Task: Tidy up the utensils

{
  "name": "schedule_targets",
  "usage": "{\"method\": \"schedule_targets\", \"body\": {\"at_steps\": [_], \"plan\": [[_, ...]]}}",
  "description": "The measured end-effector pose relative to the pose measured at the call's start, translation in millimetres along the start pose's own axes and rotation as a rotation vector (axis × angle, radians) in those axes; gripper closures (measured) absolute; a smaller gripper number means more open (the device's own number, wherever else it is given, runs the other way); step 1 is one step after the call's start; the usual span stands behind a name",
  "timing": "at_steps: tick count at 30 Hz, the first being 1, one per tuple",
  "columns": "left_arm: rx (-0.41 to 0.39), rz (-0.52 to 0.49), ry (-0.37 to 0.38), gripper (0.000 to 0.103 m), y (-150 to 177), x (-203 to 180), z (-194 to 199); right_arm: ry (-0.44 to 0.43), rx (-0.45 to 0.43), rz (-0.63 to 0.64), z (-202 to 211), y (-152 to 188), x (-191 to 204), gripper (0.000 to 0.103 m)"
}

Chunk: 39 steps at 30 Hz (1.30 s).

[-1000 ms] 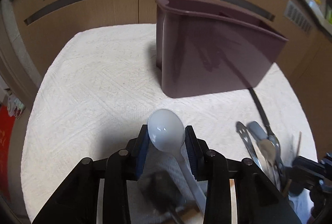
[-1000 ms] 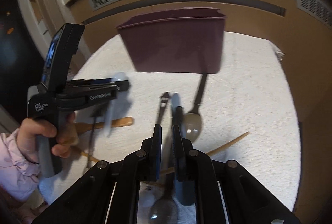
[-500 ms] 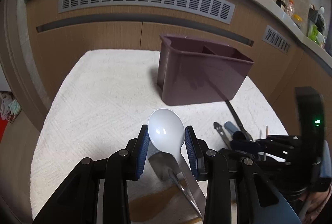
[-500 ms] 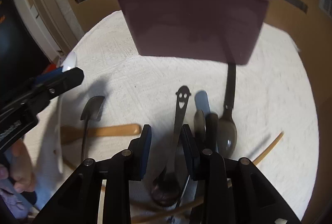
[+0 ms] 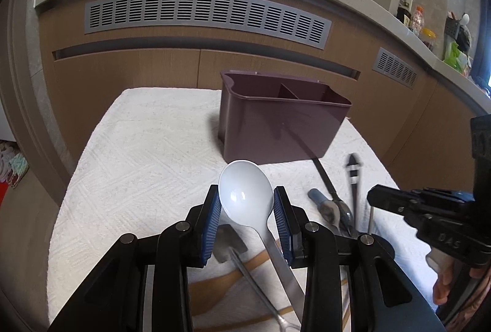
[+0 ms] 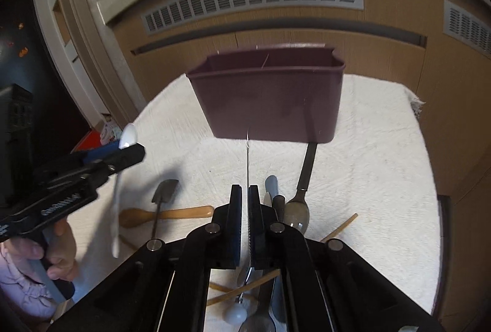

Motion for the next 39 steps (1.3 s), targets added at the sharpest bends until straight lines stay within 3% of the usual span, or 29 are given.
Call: {"method": "schedule_targets", "body": {"at_steps": [5, 8, 11, 13, 15, 17, 20, 30, 32, 33, 39], "plan": [[0.0, -0.014, 0.0, 0.067, 1, -7, 3, -0.01, -0.031, 0.007, 19, 1, 0, 0.1], [-0.005, -0.012, -0.009, 0.067, 0, -4, 5, 0.049, 0.005, 0.018, 17, 6, -6, 0.097], [-0.002, -0.003, -0.016, 0.067, 2, 1, 4, 0.018, 0.043, -0.004, 10, 16, -15, 0.082], [0.008, 0.013, -0.017, 0.067, 3, 5, 2, -0.024, 0.065, -0.009, -2, 16, -12, 0.059], [0.016, 0.018, -0.018, 0.067, 4, 7, 0, -0.018, 0.081, 0.007, -14, 14, -8, 0.059], [0.018, 0.021, -0.021, 0.067, 5, 10, -1, 0.018, 0.099, 0.044, -28, 12, -6, 0.062], [0.023, 0.031, -0.026, 0.067, 6, 15, -2, 0.064, 0.137, 0.087, -47, 13, -1, 0.079], [0.059, 0.039, -0.015, 0.067, 13, 15, -10, 0.189, 0.176, 0.217, -71, 19, 3, 0.08], [0.06, 0.037, -0.016, 0.067, 13, 15, -10, 0.176, 0.182, 0.242, -70, 20, 7, 0.084], [0.061, 0.039, -0.016, 0.067, 13, 15, -10, 0.155, 0.189, 0.239, -68, 20, 8, 0.099], [0.041, 0.015, -0.008, 0.067, 11, 9, -5, 0.04, 0.1, 0.087, -30, 12, -7, 0.102]]}}
Point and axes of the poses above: each gripper's, at about its wrist camera, not at the fingertips, and z roughly against the way its jaws point, x to its left, y to its underside, the point moved 4 cm from there along -z, roughly the way its jaws point, and after that the axes turned 13 degrees about z, right-handed, at the moved point
